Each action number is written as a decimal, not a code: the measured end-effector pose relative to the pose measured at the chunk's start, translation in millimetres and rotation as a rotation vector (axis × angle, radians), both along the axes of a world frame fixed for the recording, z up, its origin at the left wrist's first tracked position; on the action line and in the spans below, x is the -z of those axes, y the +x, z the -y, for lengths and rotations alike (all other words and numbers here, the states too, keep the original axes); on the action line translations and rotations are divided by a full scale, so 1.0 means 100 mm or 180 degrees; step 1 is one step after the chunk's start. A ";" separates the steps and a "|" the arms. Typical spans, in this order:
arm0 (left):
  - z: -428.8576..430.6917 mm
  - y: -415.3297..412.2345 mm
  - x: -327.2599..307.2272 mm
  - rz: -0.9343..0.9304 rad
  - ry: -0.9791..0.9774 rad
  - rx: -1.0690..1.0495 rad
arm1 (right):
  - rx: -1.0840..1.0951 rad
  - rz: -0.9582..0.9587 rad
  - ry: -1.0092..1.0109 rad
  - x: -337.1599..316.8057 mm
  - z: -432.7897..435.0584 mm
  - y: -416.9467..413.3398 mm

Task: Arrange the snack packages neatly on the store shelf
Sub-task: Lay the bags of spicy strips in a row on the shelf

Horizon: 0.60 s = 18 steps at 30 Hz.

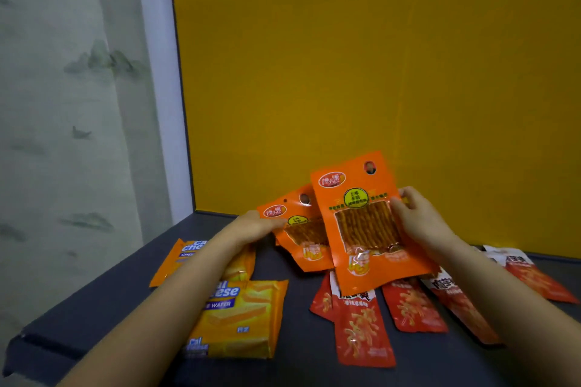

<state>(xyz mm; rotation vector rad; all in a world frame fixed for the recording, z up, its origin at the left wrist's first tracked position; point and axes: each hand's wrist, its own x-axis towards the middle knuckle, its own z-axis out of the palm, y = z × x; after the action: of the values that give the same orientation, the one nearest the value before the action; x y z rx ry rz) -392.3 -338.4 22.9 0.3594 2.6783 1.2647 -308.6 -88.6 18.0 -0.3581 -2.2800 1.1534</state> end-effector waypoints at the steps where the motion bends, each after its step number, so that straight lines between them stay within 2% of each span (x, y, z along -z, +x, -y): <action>1: -0.01 -0.01 0.01 0.0089 0.0186 0.0021 | 0.0055 -0.0011 -0.0019 -0.03 -0.02 0.04; 7: -0.04 -0.13 0.07 0.0277 0.0680 -0.0030 | 0.0460 0.0030 -0.0257 -0.07 -0.03 0.26; 12: -0.06 -0.20 0.03 0.0019 0.0920 0.0197 | 0.0687 0.0025 -0.0649 -0.06 0.09 0.44; 18: -0.14 -0.17 -0.04 -0.0061 0.1792 0.0236 | 0.0933 -0.0189 -0.1168 -0.04 0.22 0.71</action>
<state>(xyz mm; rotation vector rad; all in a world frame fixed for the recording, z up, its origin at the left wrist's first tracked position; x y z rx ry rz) -409.6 -324.2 27.3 0.5298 2.2482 1.9806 -238.0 -110.3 22.3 -0.7592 -1.8804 1.3993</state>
